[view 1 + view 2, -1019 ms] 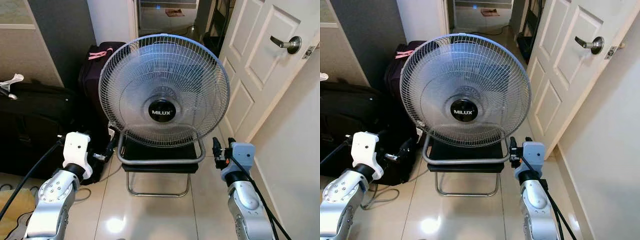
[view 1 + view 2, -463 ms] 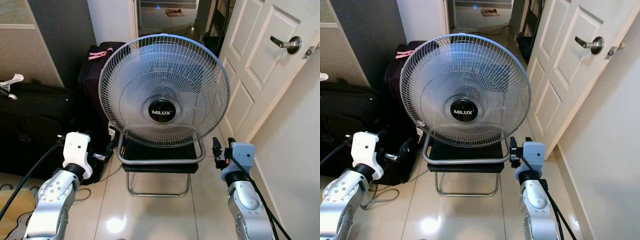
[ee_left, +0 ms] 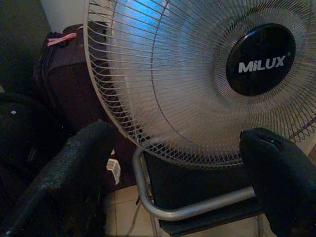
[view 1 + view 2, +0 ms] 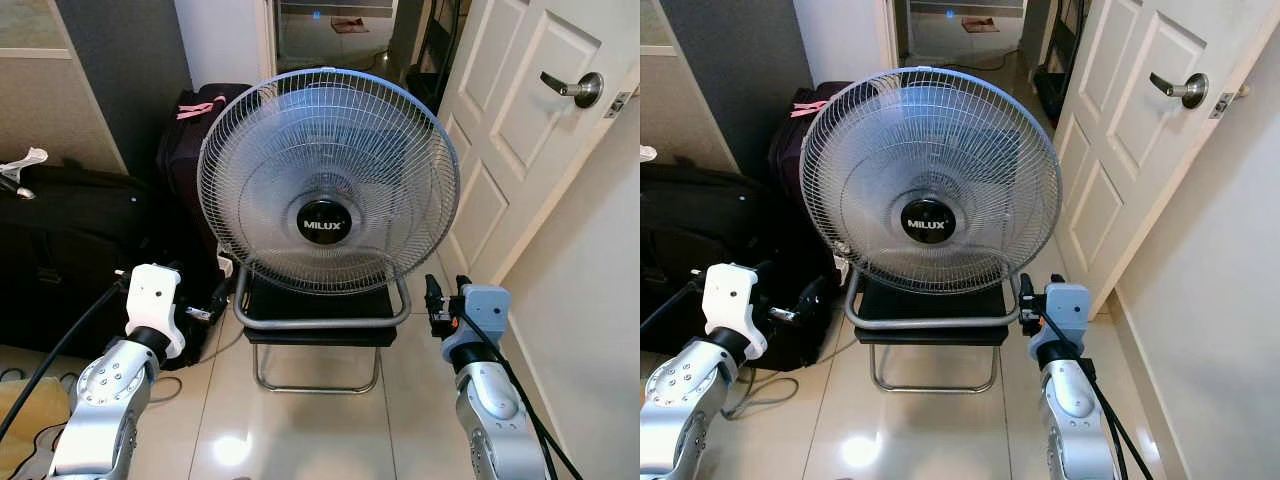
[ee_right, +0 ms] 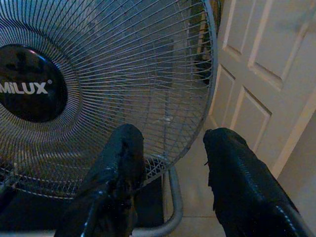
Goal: Clean up the room
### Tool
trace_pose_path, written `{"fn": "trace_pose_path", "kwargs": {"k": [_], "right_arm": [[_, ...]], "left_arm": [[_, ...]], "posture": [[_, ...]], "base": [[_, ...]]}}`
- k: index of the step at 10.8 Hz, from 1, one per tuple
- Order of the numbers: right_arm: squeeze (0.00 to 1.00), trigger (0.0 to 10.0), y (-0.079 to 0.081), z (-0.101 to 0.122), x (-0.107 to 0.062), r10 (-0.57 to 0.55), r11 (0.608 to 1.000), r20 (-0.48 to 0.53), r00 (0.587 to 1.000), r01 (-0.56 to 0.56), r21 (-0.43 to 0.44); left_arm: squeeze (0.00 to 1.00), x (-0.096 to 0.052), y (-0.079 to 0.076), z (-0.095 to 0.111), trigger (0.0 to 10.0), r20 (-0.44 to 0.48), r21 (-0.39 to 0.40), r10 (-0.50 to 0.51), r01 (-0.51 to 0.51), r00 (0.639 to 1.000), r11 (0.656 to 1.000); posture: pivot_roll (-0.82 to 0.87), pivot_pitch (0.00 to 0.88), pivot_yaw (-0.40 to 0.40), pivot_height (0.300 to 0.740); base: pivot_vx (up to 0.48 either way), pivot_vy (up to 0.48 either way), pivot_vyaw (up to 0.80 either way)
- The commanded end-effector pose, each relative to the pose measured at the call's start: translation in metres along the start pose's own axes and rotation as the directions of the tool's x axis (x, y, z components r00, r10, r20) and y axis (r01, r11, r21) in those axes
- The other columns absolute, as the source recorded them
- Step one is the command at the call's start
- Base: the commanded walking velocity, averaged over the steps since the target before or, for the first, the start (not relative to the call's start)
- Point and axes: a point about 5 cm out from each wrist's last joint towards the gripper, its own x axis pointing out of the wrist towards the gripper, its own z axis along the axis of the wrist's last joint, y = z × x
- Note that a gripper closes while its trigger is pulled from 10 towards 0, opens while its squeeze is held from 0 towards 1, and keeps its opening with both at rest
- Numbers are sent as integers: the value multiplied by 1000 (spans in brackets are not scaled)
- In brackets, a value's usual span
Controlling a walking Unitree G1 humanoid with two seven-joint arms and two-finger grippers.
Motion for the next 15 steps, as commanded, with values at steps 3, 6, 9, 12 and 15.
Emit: {"fn": "trace_pose_path", "kwargs": {"k": [3, 6, 9, 12, 15], "right_arm": [[0, 10000, -12, 5, 27, -5, 1000, -172, 985, 7, 8], [1000, 10000, -10, 12, 22, 50, 997, -149, 988, -41, 66], [1000, 10000, -5, 18, 20, 77, 997, -82, 994, -79, -21], [1000, 10000, -17, 8, 11, 27, 998, -132, 991, -21, 52], [1000, 10000, -34, 6, 11, -28, 999, -207, 978, 35, 33]], "left_arm": [[0, 25, -14, -3, 10000, -144, -40, 101, -108, 984, 993], [0, 27, -17, 0, 10000, -153, -35, 98, -105, 983, 994], [0, 23, -11, 4, 10000, -146, -34, 116, -122, 983, 992], [0, 16, -18, 11, 10000, -132, 7, 119, -120, 984, 993], [0, 21, -14, 9, 10000, -163, 28, 142, -140, 976, 990]], "posture": [[-12, 0, -8, 740], [-20, 0, -3, 740], [-30, 0, 33, 740], [2, 0, 7, 740], [-27, 0, -3, 740]], "base": [[0, 0, 0], [0, 0, 0], [0, 0, 679], [0, 0, 800], [0, 0, 800]]}}
